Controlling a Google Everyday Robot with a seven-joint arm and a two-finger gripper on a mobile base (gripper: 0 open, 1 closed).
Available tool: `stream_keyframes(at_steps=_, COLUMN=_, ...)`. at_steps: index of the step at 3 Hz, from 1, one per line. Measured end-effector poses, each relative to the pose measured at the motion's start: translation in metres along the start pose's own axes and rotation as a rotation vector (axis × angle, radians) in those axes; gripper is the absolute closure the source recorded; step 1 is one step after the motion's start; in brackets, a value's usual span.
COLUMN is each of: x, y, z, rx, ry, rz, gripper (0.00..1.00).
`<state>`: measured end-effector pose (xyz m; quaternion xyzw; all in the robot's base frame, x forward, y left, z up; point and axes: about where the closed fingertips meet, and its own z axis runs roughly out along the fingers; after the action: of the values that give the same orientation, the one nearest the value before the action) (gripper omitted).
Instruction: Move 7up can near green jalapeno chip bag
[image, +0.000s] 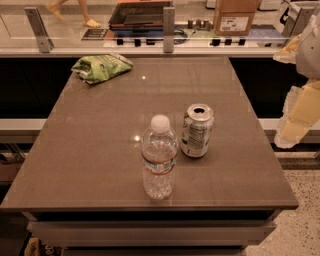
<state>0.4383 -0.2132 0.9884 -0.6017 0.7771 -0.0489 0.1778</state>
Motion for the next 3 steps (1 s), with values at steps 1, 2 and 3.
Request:
stream_keyframes(at_steps=1, x=-0.002, y=0.0, z=-0.002, rx=0.013, ry=-0.008, rz=0.006, gripper=0.0)
stream_keyframes(at_steps=2, x=-0.003, y=0.001, z=0.0, rx=0.033, ry=-0.06, rz=0.066, gripper=0.0)
stream_keyframes(at_steps=3, x=-0.007, y=0.002, z=0.008, rx=0.051, ry=-0.149, rz=0.157, gripper=0.0)
